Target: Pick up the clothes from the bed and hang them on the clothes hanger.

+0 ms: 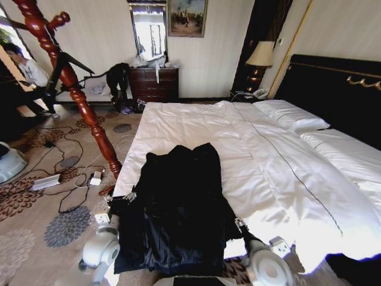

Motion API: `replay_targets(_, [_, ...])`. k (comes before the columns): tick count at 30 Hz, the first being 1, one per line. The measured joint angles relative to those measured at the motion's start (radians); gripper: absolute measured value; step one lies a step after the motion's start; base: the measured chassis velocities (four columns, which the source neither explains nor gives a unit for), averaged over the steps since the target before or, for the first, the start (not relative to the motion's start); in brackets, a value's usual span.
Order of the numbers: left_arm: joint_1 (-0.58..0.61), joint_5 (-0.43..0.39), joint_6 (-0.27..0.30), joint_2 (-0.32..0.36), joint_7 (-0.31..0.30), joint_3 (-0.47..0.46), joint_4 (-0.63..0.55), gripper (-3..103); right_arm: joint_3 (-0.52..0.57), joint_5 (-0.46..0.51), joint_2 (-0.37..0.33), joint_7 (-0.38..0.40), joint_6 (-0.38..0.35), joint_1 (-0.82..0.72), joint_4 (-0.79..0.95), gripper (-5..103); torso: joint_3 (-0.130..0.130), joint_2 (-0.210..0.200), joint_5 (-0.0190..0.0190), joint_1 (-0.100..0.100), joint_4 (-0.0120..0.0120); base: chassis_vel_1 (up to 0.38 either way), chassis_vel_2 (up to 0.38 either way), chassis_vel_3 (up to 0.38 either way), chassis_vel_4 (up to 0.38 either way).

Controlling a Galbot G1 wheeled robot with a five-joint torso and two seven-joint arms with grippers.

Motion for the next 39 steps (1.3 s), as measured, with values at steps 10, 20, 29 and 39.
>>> replay_targets(10, [0.004,0.003,0.005,-0.002,-0.005,0.007,-0.002,100,-0.003,0.027,0.041,-0.008,0.026,0.081,-0.069,84,0.000,0.000,0.0001,0.000,0.0002,0.000,0.000,0.000,0.000])
replay_targets(20, [-0.001,0.000,0.010,0.004,-0.015,0.004,-0.004,100,0.023,0.027,0.027,-0.027,0.055,0.097,-0.076,51,0.000,0.000,0.0001,0.000,0.0001,0.000,0.000,0.000,0.000])
replay_targets(29, [-0.012,-0.001,0.012,-0.006,-0.021,0.016,0.009,100,0.039,0.019,0.008,-0.054,0.073,0.097,-0.075,19,0.000,0.000,0.0001,0.000,0.0001,0.000,0.000,0.000,0.000])
replay_targets(39, [-0.022,-0.002,0.015,-0.017,-0.027,0.022,0.019,100,0.156,0.020,-0.040,-0.072,0.101,0.129,-0.033,1,0.000,0.000,0.0003,0.000,0.0000,0.000,0.000,0.000,0.000])
